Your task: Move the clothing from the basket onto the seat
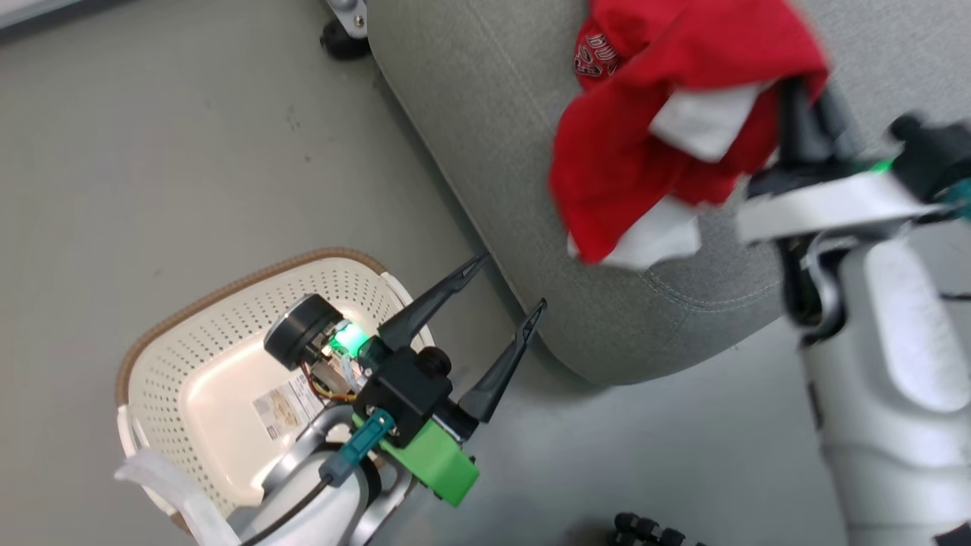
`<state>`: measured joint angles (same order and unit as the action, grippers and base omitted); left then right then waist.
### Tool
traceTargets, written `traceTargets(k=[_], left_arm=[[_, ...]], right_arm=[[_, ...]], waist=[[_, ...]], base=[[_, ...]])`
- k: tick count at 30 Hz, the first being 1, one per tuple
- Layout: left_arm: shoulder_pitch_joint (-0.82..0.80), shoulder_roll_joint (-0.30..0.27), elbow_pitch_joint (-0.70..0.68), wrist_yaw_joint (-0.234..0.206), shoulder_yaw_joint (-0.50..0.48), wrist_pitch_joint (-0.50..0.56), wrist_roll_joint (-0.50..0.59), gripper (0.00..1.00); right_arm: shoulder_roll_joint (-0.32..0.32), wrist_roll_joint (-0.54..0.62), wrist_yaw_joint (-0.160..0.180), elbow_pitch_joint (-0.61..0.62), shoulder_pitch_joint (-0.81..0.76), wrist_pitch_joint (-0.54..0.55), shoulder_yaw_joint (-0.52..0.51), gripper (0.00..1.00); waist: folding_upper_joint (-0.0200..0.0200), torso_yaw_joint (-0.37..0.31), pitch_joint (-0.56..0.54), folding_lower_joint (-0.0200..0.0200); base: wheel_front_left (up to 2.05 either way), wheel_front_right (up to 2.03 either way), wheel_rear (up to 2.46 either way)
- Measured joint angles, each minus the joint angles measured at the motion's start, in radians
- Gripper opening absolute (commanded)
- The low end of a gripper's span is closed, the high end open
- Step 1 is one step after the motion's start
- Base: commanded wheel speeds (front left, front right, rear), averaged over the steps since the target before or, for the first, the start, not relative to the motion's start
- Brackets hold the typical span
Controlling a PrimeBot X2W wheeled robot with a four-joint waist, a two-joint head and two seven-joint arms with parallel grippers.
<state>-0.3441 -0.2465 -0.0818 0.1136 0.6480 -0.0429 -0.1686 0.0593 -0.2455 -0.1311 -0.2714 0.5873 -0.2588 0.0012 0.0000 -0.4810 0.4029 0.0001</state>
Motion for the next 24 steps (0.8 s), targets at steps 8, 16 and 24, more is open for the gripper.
traceTargets(k=[8, 16, 24], left_arm=[[-0.097, -0.025, -0.04, 0.003, 0.002, 0.01, 0.017, 1.0], [-0.165, -0.026, -0.053, 0.007, 0.009, 0.002, 0.031, 1.0], [-0.196, -0.028, -0.047, 0.009, 0.025, -0.008, 0.035, 1.0]], right_arm=[[0.14, 0.085, 0.0, 0.089, 0.221, 0.002, -0.2, 0.0], [0.269, 0.107, 0.0, -0.058, 0.383, 0.033, -0.296, 0.0], [0.293, 0.102, 0.0, -0.369, 0.425, 0.013, -0.348, 1.0]], waist=[[0.0, 0.033, 0.127, 0.0], [0.0, 0.096, 0.236, 0.0001], [0.0, 0.162, 0.316, 0.0002]], base=[[0.0, 0.0, 0.0], [0.0, 0.0, 0.0], [0.0, 0.0, 0.0]])
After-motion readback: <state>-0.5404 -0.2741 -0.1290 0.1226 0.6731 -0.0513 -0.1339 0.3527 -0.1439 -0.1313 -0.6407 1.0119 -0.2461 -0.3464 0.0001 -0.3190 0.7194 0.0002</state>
